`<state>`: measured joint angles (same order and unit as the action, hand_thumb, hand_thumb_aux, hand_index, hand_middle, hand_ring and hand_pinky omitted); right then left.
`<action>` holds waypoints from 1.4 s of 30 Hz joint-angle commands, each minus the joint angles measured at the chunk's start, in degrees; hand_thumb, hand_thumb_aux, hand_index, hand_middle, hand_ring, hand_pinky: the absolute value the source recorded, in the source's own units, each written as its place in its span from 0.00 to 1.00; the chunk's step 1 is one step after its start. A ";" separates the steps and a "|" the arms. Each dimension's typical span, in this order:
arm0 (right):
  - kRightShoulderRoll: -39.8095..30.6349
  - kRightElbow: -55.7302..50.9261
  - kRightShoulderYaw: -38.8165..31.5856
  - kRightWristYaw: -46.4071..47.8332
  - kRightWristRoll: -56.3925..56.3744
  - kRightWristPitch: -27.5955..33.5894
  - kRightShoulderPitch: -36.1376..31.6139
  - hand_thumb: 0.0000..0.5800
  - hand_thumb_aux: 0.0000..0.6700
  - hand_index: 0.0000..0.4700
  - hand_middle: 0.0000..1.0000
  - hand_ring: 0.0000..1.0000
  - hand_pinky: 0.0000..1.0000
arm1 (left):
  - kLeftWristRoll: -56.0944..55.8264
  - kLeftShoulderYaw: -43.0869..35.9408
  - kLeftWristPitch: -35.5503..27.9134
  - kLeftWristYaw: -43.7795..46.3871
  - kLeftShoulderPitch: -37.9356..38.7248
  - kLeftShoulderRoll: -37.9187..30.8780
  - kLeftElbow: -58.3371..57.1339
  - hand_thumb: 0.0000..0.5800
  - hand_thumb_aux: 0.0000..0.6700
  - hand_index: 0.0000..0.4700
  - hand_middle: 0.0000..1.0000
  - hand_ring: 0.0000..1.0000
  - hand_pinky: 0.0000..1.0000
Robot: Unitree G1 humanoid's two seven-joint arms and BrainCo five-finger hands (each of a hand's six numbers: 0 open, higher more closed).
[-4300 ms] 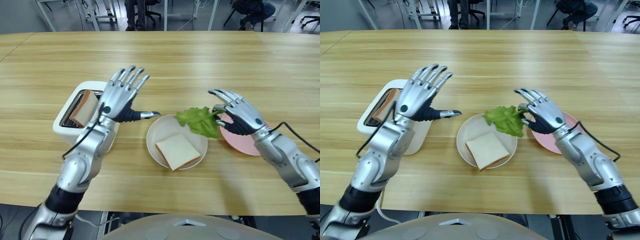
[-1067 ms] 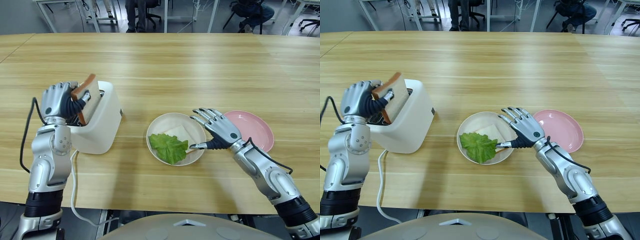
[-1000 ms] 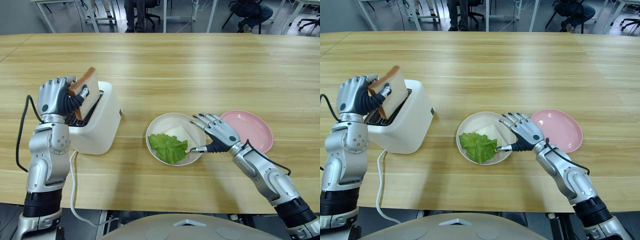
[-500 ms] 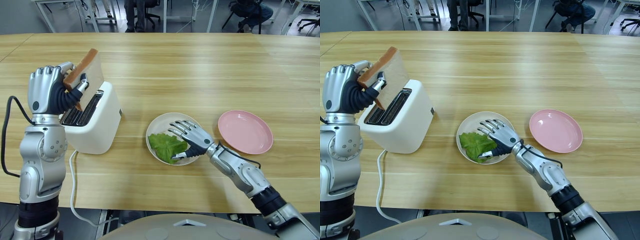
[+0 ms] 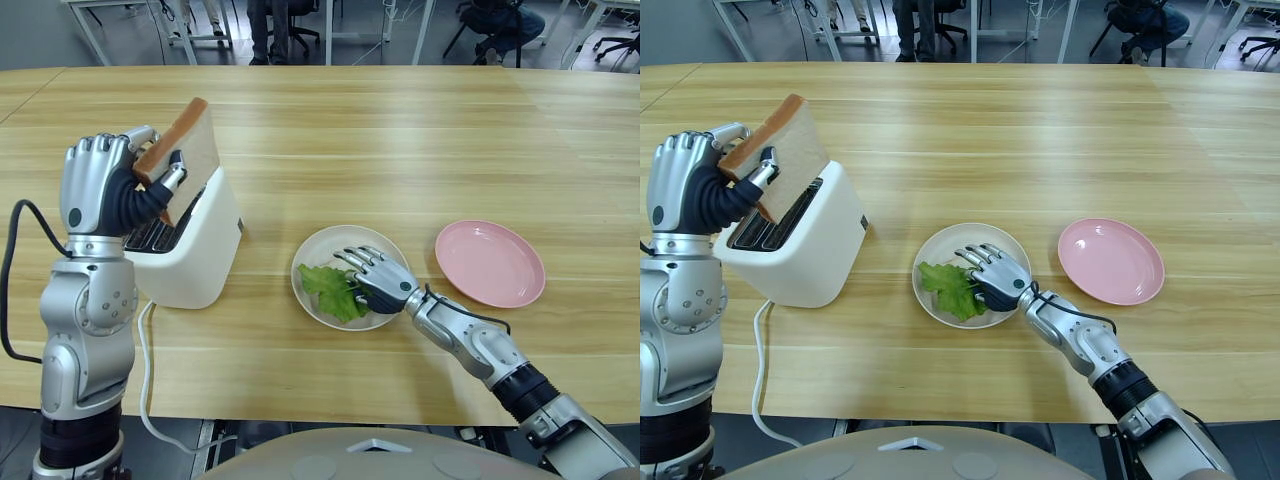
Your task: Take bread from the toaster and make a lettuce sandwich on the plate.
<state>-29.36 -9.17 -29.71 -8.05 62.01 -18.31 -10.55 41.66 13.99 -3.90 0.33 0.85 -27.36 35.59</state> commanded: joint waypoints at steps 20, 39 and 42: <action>-1.75 -4.19 -0.07 -1.15 0.70 0.97 -6.13 1.00 1.00 0.98 0.00 0.00 0.00 | -2.98 -6.00 4.22 6.03 3.06 5.12 7.23 1.00 1.00 0.98 1.00 1.00 1.00; -4.56 0.55 -0.89 6.56 2.06 3.28 -6.32 0.00 0.00 0.00 0.00 0.00 0.00 | -3.89 -9.39 6.04 8.73 4.48 5.64 3.74 1.00 1.00 0.98 1.00 1.00 1.00; -5.61 2.52 -0.02 6.61 2.07 3.23 -6.90 0.00 0.00 0.00 0.00 0.00 0.00 | -3.72 -10.05 6.41 8.61 4.50 5.74 2.86 1.00 1.00 0.98 1.00 1.00 1.00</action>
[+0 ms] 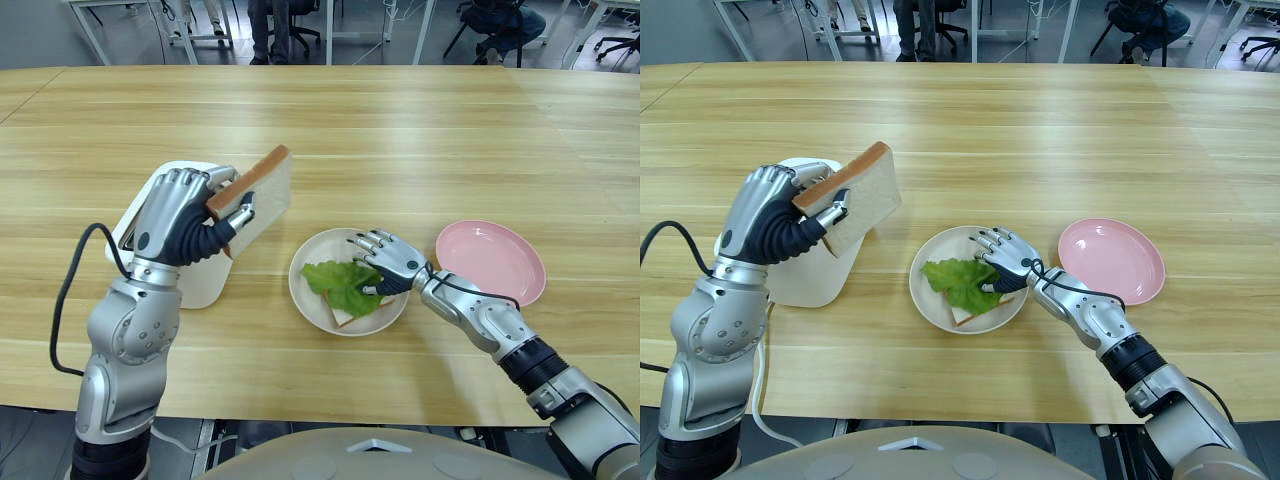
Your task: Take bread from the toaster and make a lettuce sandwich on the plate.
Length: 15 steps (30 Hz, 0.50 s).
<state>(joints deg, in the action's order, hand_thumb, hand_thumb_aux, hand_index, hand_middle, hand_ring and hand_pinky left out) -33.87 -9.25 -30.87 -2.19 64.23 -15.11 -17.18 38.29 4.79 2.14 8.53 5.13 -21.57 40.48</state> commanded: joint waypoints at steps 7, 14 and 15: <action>-3.19 6.34 3.18 2.17 -0.73 -0.45 -1.66 0.00 0.00 0.00 0.00 0.00 0.00 | -0.60 -2.11 1.35 0.01 -0.37 0.42 -4.57 1.00 1.00 0.98 1.00 1.00 1.00; -10.00 17.02 12.28 6.39 -5.14 0.73 2.69 0.00 0.00 0.00 0.00 0.00 0.00 | -3.79 -9.90 1.44 2.31 -3.20 3.86 -10.73 1.00 1.00 0.98 1.00 1.00 1.00; -11.58 18.56 14.94 6.88 -6.53 1.05 4.02 0.00 0.00 0.00 0.00 0.00 0.00 | -5.36 -11.67 1.33 3.11 -3.75 4.96 -12.36 1.00 1.00 0.98 1.00 1.00 1.00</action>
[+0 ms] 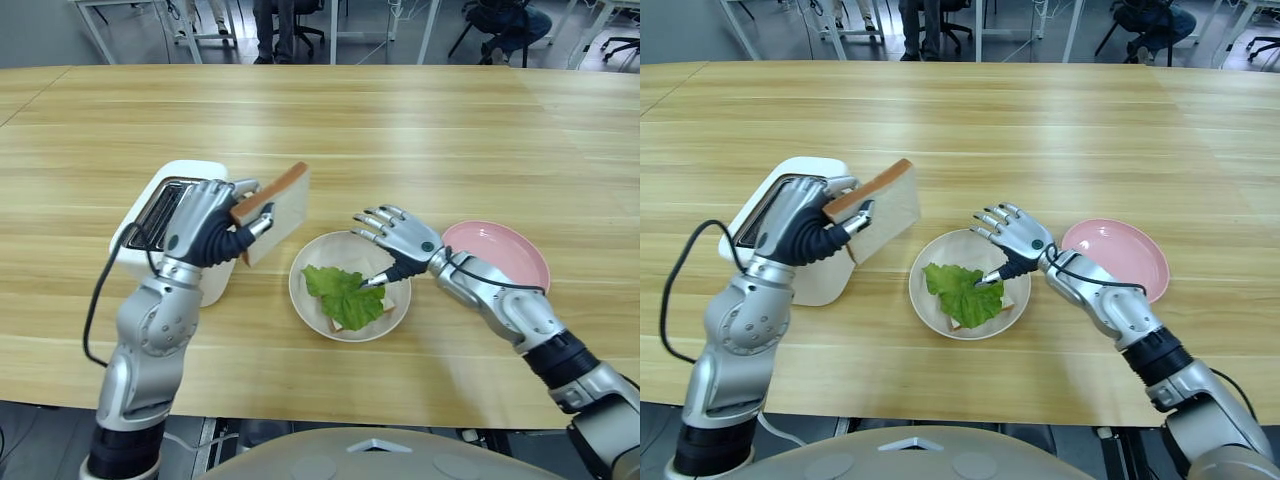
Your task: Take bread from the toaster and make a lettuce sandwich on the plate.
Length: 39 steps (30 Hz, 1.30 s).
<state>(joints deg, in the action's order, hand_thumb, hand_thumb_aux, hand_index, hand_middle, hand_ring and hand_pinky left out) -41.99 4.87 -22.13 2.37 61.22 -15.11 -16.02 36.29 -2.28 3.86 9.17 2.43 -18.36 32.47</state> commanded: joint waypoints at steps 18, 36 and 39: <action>-5.31 13.48 19.86 -6.25 -17.96 -22.04 32.16 0.00 0.00 0.00 0.00 0.00 0.00 | -29.60 -11.58 -9.05 19.16 -7.37 8.30 -27.71 1.00 1.00 0.98 1.00 1.00 1.00; 0.95 10.68 10.38 -1.40 -9.63 -24.23 29.22 0.00 0.00 0.00 0.00 0.00 0.00 | -23.48 -16.54 -7.85 10.24 -9.99 10.00 -36.85 1.00 1.00 0.98 1.00 1.00 1.00; 1.53 10.16 9.77 -0.70 -9.09 -23.58 28.36 0.00 0.00 0.00 0.00 0.00 0.00 | -20.86 -17.86 -6.54 8.56 -10.13 9.38 -37.89 1.00 1.00 0.98 1.00 1.00 1.00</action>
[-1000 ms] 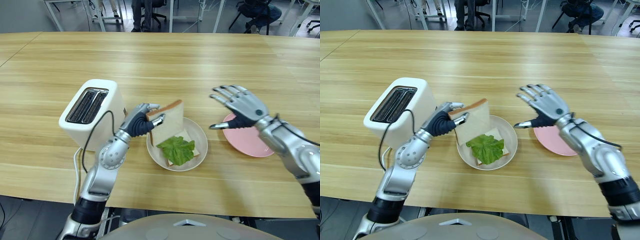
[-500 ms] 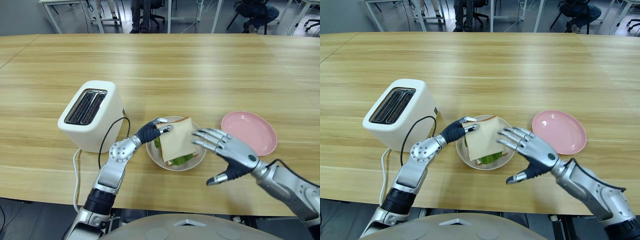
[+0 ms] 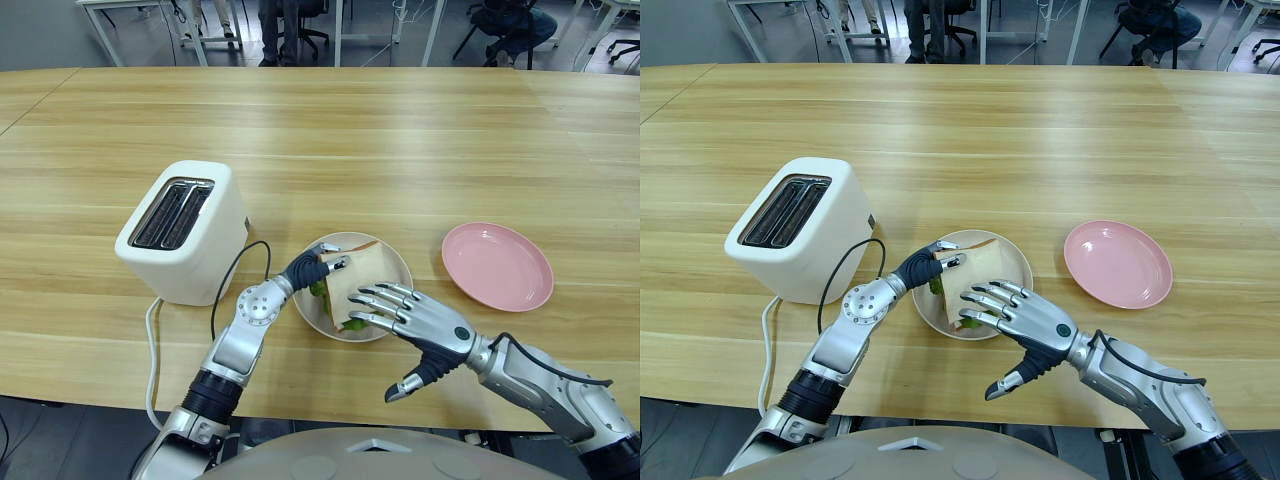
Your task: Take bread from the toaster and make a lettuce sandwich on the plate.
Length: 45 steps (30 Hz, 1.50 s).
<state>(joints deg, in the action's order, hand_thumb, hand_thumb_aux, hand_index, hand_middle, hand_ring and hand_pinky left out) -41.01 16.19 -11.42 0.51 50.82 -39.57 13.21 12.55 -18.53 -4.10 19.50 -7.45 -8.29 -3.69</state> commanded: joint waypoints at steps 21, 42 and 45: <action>6.55 -16.54 -17.59 32.15 -5.73 14.12 -13.87 0.00 0.00 0.00 0.00 0.00 0.00 | 22.21 -9.32 7.12 -10.09 -3.19 -6.32 -2.53 1.00 1.00 0.98 1.00 1.00 1.00; 10.20 -17.41 -18.61 35.92 -13.18 19.59 -16.82 0.06 0.03 0.03 0.00 0.00 0.00 | 30.03 18.74 6.86 -28.91 -2.65 -19.95 31.29 0.00 0.00 0.00 0.00 0.00 0.00; 11.56 -14.87 -14.31 32.65 -17.63 19.50 -17.43 1.00 1.00 0.98 0.00 0.00 0.00 | 21.84 21.35 9.77 -27.39 1.95 -17.80 34.44 0.90 0.69 0.68 0.00 0.00 0.00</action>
<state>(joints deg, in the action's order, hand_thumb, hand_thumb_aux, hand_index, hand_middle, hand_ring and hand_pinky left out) -29.81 3.60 -25.66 33.04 35.38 -21.09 -5.65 40.09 1.18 3.77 -9.51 -7.72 -27.02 28.36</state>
